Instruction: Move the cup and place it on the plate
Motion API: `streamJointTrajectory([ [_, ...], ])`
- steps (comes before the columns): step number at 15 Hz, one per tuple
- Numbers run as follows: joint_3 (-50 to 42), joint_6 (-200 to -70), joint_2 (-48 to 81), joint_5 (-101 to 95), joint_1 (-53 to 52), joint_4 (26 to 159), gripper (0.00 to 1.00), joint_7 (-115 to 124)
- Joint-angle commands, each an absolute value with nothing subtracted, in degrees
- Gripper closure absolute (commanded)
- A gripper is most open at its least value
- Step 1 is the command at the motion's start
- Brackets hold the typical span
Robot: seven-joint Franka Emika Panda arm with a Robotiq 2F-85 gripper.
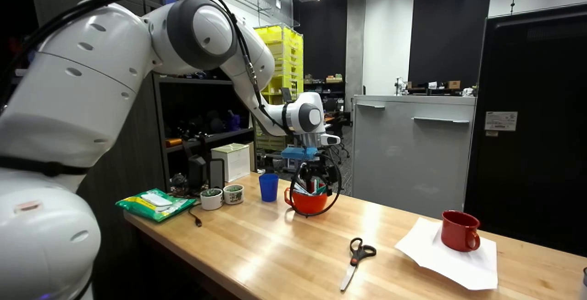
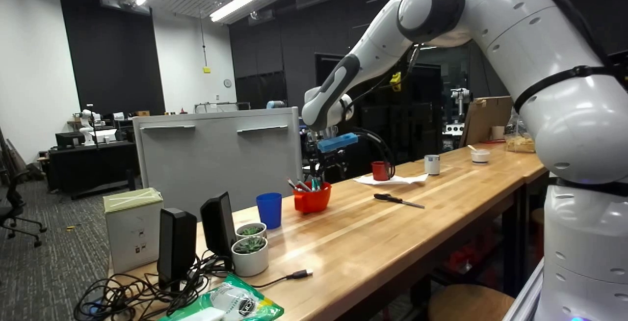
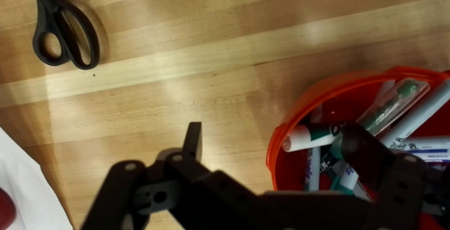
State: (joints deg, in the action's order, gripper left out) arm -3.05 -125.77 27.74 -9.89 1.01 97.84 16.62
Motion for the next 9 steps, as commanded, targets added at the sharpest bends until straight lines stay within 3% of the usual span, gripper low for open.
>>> streamJointTrajectory([
  [1,-4.6,-124.5,31.6,-9.4,-0.3,93.0,0.00,17.6],
  [7,-4.9,-123.0,36.0,-8.7,-0.5,88.6,0.00,17.4],
  [8,-4.9,-122.6,36.5,-8.7,-0.6,88.1,0.09,17.4],
  [9,-4.8,-122.2,36.8,-8.6,-0.6,87.6,0.26,17.3],
])
